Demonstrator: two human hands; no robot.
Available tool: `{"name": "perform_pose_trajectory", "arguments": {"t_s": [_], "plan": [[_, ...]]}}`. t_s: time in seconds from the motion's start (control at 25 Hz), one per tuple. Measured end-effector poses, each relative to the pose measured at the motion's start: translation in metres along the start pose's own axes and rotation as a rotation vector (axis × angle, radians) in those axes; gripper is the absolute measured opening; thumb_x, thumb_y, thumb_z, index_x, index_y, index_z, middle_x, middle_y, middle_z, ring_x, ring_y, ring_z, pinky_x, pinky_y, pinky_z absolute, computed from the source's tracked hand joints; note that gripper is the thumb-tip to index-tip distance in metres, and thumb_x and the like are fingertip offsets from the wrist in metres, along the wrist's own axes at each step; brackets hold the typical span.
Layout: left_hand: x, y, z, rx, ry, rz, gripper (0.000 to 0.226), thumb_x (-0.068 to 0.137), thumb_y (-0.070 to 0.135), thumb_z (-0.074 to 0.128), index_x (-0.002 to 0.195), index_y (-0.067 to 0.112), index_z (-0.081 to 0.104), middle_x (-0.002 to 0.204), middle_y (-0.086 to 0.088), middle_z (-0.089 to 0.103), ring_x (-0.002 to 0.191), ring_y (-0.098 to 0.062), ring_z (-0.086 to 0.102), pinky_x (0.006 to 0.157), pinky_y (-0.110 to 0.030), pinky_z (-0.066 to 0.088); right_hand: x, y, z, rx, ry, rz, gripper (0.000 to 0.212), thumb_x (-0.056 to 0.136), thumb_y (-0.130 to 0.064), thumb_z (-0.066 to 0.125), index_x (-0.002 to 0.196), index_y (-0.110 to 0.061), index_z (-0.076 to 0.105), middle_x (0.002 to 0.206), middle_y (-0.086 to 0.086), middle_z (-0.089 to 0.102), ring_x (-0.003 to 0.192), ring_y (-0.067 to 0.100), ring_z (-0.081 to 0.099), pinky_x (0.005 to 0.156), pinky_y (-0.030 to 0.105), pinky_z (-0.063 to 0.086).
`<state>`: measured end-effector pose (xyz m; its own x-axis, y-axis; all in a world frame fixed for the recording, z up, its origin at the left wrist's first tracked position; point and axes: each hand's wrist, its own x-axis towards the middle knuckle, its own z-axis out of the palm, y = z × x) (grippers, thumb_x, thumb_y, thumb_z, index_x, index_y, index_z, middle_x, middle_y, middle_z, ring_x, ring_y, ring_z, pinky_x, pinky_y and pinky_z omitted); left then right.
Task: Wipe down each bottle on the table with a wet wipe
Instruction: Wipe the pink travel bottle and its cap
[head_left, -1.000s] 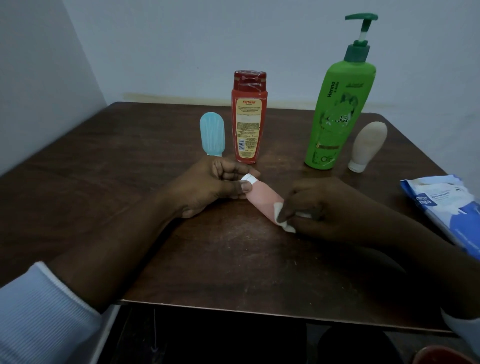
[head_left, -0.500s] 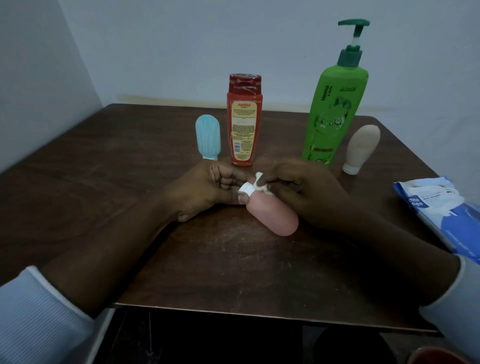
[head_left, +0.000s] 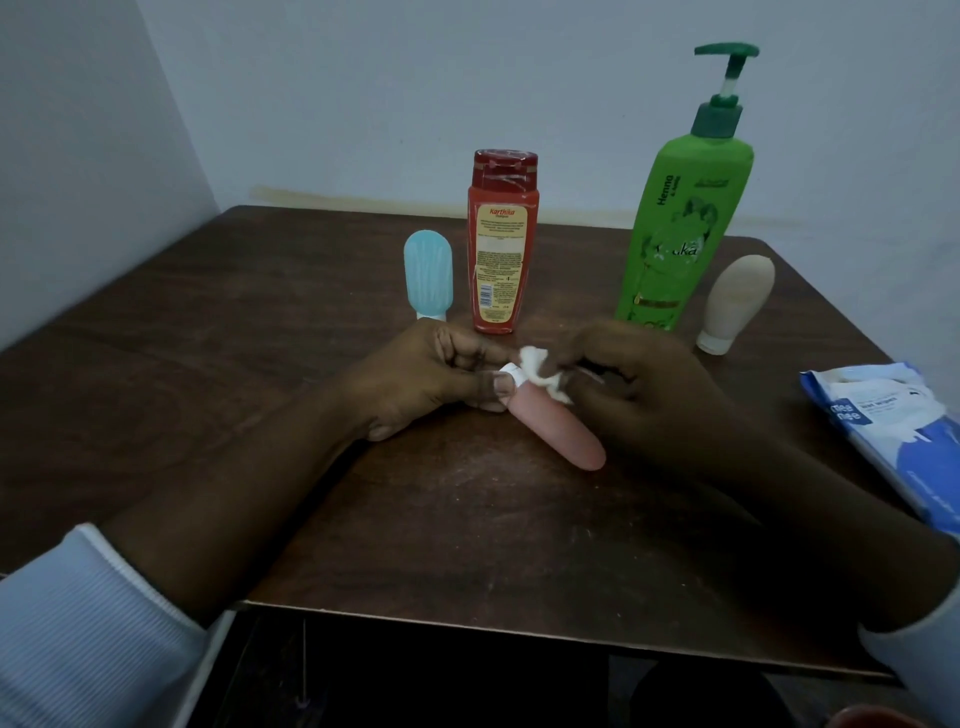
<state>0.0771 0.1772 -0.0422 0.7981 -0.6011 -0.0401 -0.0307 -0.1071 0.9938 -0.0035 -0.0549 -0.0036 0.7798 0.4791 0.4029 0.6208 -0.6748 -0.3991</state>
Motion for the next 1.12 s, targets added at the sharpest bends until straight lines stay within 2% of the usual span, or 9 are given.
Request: {"name": "perform_pose_trajectory", "arguments": {"t_s": [0.16, 0.32, 0.44, 0.56, 0.6, 0.72, 0.88, 0.96, 1.12], "plan": [[-0.001, -0.001, -0.001, 0.016, 0.029, 0.004, 0.032, 0.086, -0.007, 0.07, 0.116, 0.005, 0.074, 0.113, -0.01, 0.079, 0.106, -0.022, 0.076, 0.087, -0.03, 0.063, 0.006, 0.006, 0.017, -0.126, -0.086, -0.164, 0.022, 0.088, -0.011, 0.059, 0.105, -0.015, 0.073, 0.108, -0.002, 0.064, 0.101, 0.012, 0.058, 0.085, 0.026, 0.047], [0.0, 0.0, -0.001, 0.015, 0.038, -0.012, 0.032, 0.088, -0.01, 0.069, 0.115, 0.005, 0.074, 0.113, -0.012, 0.078, 0.107, -0.023, 0.075, 0.086, -0.03, 0.064, -0.004, 0.003, 0.004, -0.185, -0.367, -0.251, 0.013, 0.086, -0.025, 0.058, 0.085, -0.023, 0.071, 0.095, -0.008, 0.06, 0.09, 0.008, 0.056, 0.076, 0.028, 0.047], [-0.002, 0.002, -0.002, 0.01, 0.027, -0.003, 0.035, 0.086, -0.012, 0.07, 0.116, 0.006, 0.074, 0.115, -0.01, 0.078, 0.109, -0.02, 0.075, 0.087, -0.028, 0.062, -0.007, 0.017, -0.004, -0.162, -0.274, -0.174, 0.013, 0.083, -0.022, 0.056, 0.074, -0.021, 0.065, 0.082, -0.009, 0.058, 0.075, 0.007, 0.057, 0.063, 0.035, 0.047], [-0.003, 0.003, -0.001, 0.011, 0.004, 0.022, 0.04, 0.083, -0.016, 0.07, 0.119, 0.0, 0.071, 0.118, -0.011, 0.077, 0.112, -0.023, 0.074, 0.088, -0.028, 0.062, -0.007, 0.029, -0.003, 0.009, 0.14, -0.056, 0.015, 0.084, -0.005, 0.057, 0.084, -0.014, 0.069, 0.09, -0.003, 0.064, 0.085, 0.01, 0.062, 0.07, 0.035, 0.051], [-0.004, 0.004, 0.0, 0.014, -0.007, 0.028, 0.041, 0.083, -0.017, 0.071, 0.121, -0.001, 0.069, 0.119, -0.012, 0.077, 0.113, -0.024, 0.073, 0.089, -0.03, 0.062, -0.005, 0.028, 0.001, 0.059, 0.195, -0.017, 0.018, 0.086, -0.001, 0.058, 0.089, -0.013, 0.071, 0.095, -0.003, 0.065, 0.09, 0.01, 0.063, 0.075, 0.032, 0.052], [-0.006, 0.004, 0.004, 0.005, -0.032, 0.039, 0.043, 0.08, -0.018, 0.073, 0.12, -0.003, 0.068, 0.118, -0.014, 0.077, 0.113, -0.028, 0.073, 0.091, -0.033, 0.062, 0.001, 0.027, 0.019, 0.134, 0.137, -0.008, 0.023, 0.088, 0.0, 0.059, 0.099, -0.013, 0.074, 0.105, -0.004, 0.068, 0.101, 0.008, 0.064, 0.085, 0.027, 0.052], [-0.006, 0.003, 0.007, -0.004, -0.036, 0.046, 0.042, 0.08, -0.018, 0.073, 0.117, 0.0, 0.071, 0.117, -0.013, 0.077, 0.112, -0.027, 0.074, 0.092, -0.035, 0.062, 0.001, 0.027, 0.012, 0.303, 0.018, 0.106, 0.025, 0.091, -0.004, 0.06, 0.105, -0.02, 0.074, 0.11, -0.009, 0.069, 0.104, 0.01, 0.064, 0.086, 0.029, 0.052], [-0.006, 0.002, 0.005, -0.02, -0.031, 0.055, 0.042, 0.08, -0.017, 0.072, 0.118, 0.0, 0.071, 0.119, -0.014, 0.077, 0.113, -0.027, 0.073, 0.093, -0.036, 0.061, -0.002, 0.023, 0.007, 0.333, -0.062, 0.114, 0.026, 0.091, -0.016, 0.065, 0.114, -0.024, 0.07, 0.118, -0.012, 0.065, 0.112, 0.008, 0.06, 0.091, 0.025, 0.05], [-0.007, 0.007, 0.006, -0.109, 0.042, 0.098, 0.041, 0.076, -0.01, 0.073, 0.116, 0.002, 0.071, 0.118, -0.014, 0.076, 0.113, -0.026, 0.072, 0.091, -0.033, 0.062, -0.006, 0.019, -0.002, 0.247, -0.193, 0.108, 0.068, 0.075, -0.042, 0.082, 0.135, -0.038, 0.05, 0.137, -0.022, 0.046, 0.128, 0.0, 0.046, 0.103, 0.025, 0.045]]}}
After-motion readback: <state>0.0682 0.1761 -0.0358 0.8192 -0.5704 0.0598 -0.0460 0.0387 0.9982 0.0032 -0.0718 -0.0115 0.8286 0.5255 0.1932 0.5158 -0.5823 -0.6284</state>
